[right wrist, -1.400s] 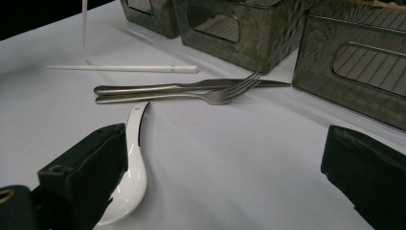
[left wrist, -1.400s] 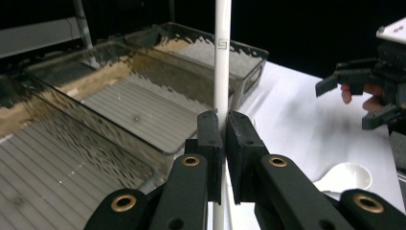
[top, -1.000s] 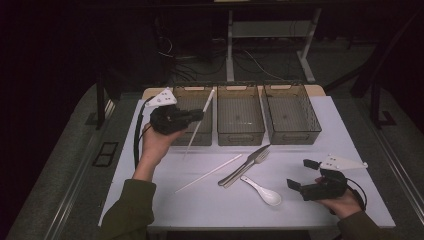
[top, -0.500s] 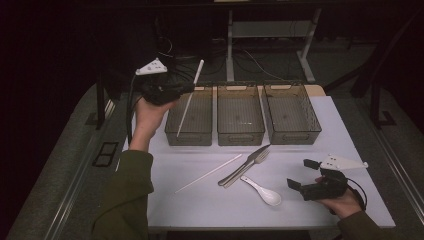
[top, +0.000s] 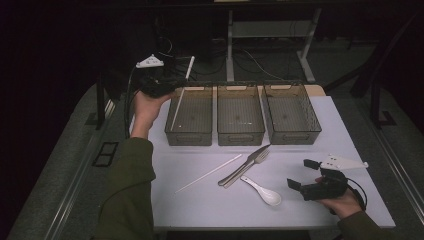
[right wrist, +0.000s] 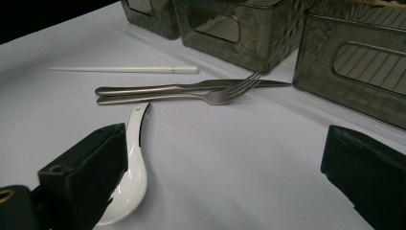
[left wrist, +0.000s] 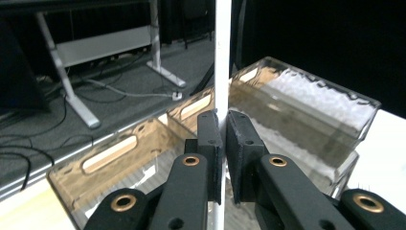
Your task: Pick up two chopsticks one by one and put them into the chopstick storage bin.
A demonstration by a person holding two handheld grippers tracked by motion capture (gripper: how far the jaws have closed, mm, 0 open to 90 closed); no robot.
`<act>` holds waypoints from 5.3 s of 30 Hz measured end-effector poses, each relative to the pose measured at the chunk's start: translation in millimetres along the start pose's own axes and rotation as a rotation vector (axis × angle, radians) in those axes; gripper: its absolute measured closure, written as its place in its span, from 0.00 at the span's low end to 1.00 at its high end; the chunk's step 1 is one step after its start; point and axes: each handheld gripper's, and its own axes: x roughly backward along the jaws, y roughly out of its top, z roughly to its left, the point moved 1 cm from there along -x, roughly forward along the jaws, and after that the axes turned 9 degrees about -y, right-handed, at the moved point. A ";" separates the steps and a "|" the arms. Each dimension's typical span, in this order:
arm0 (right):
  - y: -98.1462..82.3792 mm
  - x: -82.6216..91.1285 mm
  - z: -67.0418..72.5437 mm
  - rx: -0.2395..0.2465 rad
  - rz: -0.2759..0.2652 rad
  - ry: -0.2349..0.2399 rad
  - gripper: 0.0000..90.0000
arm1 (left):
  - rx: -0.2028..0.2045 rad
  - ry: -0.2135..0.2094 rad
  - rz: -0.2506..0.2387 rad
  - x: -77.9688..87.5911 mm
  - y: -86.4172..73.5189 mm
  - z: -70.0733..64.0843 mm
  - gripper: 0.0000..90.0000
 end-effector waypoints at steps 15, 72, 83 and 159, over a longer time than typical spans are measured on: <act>-0.1 -0.2 -0.1 -0.003 0.001 -0.001 0.02 | 0.059 0.017 0.098 -23.9 -36.9 14.2 0.93; -0.2 0.2 -0.3 -0.004 -0.006 -0.007 0.02 | 0.052 -0.024 0.125 -29.8 -58.5 -37.5 0.42; -4.4 -6.2 -7.3 0.017 0.016 0.019 0.02 | -0.005 -0.092 0.119 -18.7 -72.2 -73.9 0.35; -3.5 -5.7 -2.5 0.021 0.010 0.033 0.02 | -0.121 -0.199 0.456 -80.4 -168.3 -140.5 0.93</act>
